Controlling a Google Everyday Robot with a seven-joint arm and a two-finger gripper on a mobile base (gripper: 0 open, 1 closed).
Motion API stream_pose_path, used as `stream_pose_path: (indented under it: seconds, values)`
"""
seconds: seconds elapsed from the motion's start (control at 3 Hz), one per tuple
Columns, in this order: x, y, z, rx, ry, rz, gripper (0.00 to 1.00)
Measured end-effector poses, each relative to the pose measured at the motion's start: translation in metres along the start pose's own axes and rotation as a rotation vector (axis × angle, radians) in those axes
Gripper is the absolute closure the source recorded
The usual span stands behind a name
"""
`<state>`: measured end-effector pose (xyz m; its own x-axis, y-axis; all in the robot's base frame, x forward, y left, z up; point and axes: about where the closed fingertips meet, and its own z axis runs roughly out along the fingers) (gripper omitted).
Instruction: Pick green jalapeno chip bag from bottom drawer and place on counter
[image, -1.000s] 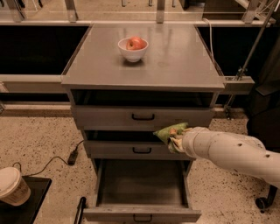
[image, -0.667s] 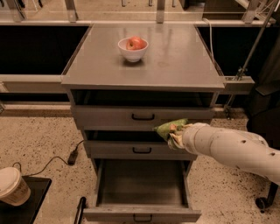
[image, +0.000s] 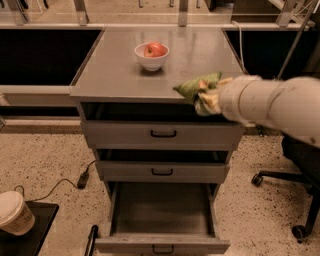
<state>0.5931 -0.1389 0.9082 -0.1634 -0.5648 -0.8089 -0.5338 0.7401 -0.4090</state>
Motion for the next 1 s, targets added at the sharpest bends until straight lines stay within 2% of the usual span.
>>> stream_pose_path:
  seconds: [0.33, 0.67, 1.0]
  values:
    - [-0.027, -0.018, -0.007, 0.03, -0.041, -0.013, 1.0]
    - [-0.032, -0.03, -0.006, 0.054, -0.047, -0.035, 1.0]
    - [-0.045, -0.085, 0.019, 0.133, -0.079, -0.051, 1.0]
